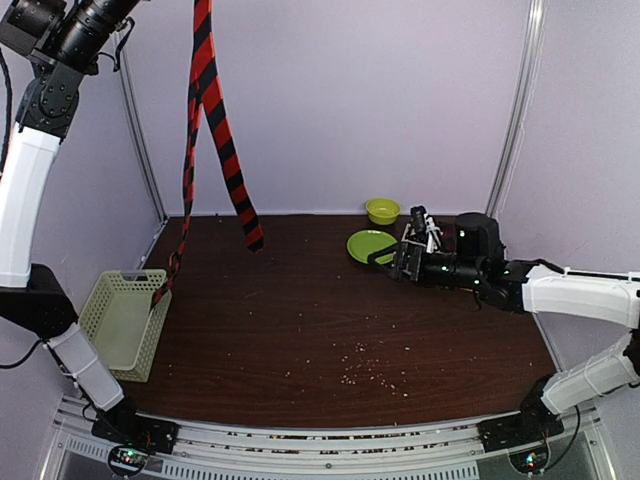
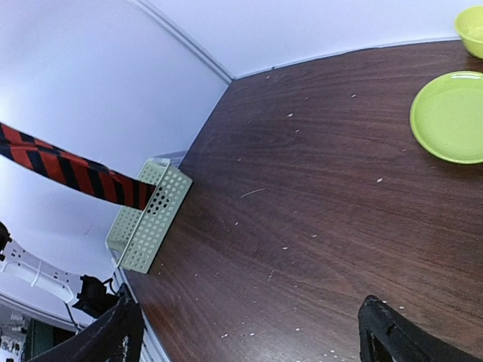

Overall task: Roll the ties
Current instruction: Pick up the tie from the bin, then pick up the tie.

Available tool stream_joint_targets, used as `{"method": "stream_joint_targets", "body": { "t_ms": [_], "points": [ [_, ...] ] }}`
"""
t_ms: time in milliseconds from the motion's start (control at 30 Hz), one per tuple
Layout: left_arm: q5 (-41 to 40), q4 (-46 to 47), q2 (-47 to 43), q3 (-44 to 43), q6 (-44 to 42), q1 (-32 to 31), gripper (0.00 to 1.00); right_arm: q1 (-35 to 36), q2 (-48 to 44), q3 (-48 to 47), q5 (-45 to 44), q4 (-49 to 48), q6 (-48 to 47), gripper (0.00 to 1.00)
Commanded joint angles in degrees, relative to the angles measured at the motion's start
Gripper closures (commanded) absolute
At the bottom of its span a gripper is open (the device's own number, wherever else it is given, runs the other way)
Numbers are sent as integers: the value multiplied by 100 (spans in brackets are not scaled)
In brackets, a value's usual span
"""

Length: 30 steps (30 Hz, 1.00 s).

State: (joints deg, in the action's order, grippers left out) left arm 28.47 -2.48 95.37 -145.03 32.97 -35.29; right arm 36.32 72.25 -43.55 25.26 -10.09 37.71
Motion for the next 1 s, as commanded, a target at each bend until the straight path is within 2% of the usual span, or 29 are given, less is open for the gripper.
{"method": "stream_joint_targets", "body": {
  "t_ms": [0,133,300,567,767,967],
  "points": [
    [-346,884,83,-145,-208,-266,100,598,583,-329,-193,-848,67,0],
    [-618,930,298,-270,-279,-377,100,1419,1190,-686,-599,-1664,101,0],
    [-654,851,310,-262,-434,-424,100,2495,2301,-1688,-1656,-2519,-87,1],
    [-713,696,176,-204,-461,-446,100,3414,4302,-3782,-2679,-3501,-750,0],
    [-687,774,-19,127,-444,-453,100,3684,5448,-5405,-3435,-3049,-925,1],
    [-630,798,-94,190,-415,-454,100,3784,6211,-6407,-4139,-2639,-934,2]
  ]
}}
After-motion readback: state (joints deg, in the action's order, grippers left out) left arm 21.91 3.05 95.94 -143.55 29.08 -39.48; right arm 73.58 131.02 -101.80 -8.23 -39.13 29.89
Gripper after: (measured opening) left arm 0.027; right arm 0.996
